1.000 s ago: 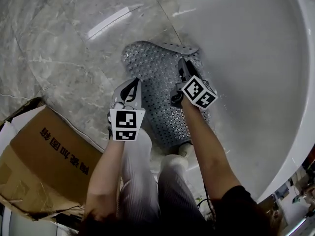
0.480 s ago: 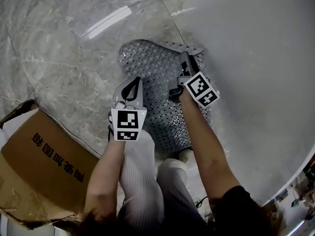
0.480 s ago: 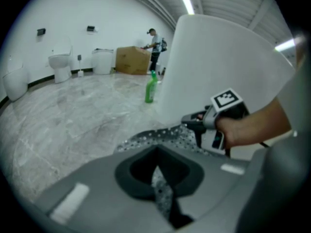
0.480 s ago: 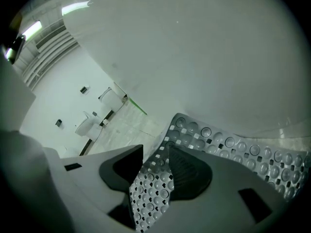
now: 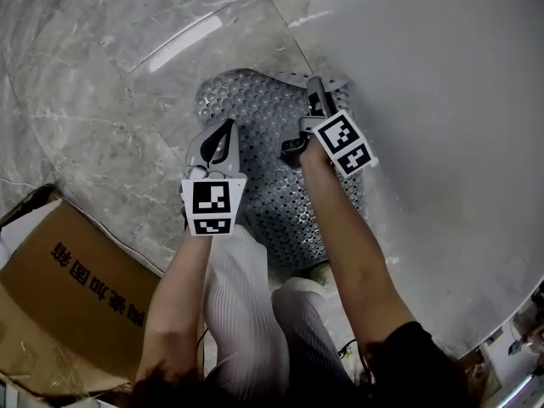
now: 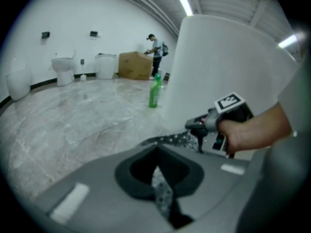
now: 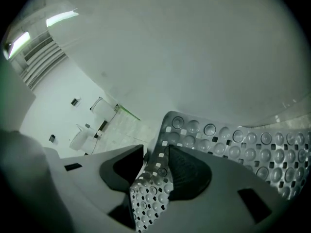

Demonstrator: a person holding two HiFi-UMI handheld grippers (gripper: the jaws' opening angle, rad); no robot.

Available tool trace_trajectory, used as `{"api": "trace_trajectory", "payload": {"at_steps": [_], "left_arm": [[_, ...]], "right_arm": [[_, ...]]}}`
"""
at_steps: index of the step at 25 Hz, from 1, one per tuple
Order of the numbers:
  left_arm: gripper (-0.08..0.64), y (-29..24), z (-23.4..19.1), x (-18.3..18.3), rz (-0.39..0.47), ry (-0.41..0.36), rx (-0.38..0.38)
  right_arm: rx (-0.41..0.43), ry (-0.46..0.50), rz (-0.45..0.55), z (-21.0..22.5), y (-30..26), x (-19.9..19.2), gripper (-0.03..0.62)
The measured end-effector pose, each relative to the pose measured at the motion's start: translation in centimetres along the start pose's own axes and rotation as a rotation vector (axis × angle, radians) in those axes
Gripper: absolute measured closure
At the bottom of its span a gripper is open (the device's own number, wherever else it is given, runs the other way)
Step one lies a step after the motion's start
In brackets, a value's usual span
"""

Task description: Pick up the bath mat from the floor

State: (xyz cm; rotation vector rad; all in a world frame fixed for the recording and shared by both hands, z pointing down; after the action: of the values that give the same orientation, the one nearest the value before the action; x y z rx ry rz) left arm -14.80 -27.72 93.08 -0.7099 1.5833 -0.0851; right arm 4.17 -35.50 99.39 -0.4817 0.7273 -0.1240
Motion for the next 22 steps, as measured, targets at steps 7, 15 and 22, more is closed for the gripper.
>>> {"api": "trace_trajectory", "payload": {"at_steps": [7,15,22], "left_arm": [[0.552,-0.3,-0.5,-0.4,-0.003,0.001,0.017],[0.552,1.6,-0.5,0.5,0.004,-0.003,0.061],[0.552,5.0,1.1,2.3,-0.002,-0.003,0.093]], "right_arm": [[0.005,0.053,-0.017,-0.9,0.1,-0.2,0.547],[0.026,0.076,-0.042,-0.5,3.5,0.0,0.568],[0.008,0.09,-0.086,0.1,8.5,1.4,0.569]]}}
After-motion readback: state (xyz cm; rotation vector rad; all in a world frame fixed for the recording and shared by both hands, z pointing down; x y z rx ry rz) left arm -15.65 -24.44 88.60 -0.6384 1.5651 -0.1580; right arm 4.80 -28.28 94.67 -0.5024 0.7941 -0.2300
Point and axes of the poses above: the fingertips, and each gripper's own axes: y backward along the fingers, z to its right, x out of its top, the point moved 1 cm from there along y, backward along the fingers, and after that the axes turned 15 degrees about z, right-handed, at the moved point
